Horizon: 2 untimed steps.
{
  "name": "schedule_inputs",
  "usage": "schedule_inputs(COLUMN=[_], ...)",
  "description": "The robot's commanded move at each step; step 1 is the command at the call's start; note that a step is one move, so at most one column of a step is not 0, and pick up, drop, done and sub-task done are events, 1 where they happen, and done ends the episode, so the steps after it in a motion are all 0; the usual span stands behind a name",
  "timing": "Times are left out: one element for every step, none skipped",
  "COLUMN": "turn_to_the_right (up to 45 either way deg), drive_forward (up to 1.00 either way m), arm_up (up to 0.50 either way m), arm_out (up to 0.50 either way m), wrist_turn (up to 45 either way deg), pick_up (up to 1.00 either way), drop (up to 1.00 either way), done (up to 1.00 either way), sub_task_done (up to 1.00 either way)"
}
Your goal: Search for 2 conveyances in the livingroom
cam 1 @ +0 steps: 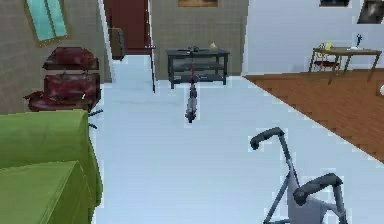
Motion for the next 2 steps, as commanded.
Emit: schedule_inputs(turn_to_the_right=[39.0, 0.0], drive_forward=[0.00, 0.00], arm_up=[0.00, 0.00], arm_out=[0.00, 0.00], wrist_turn=[0.0, 0.0], pick_up=[0.00, 0.00], drop=[0.00, 0.00], done=[0.00, 0.00], sub_task_done=[0.00, 1.00])
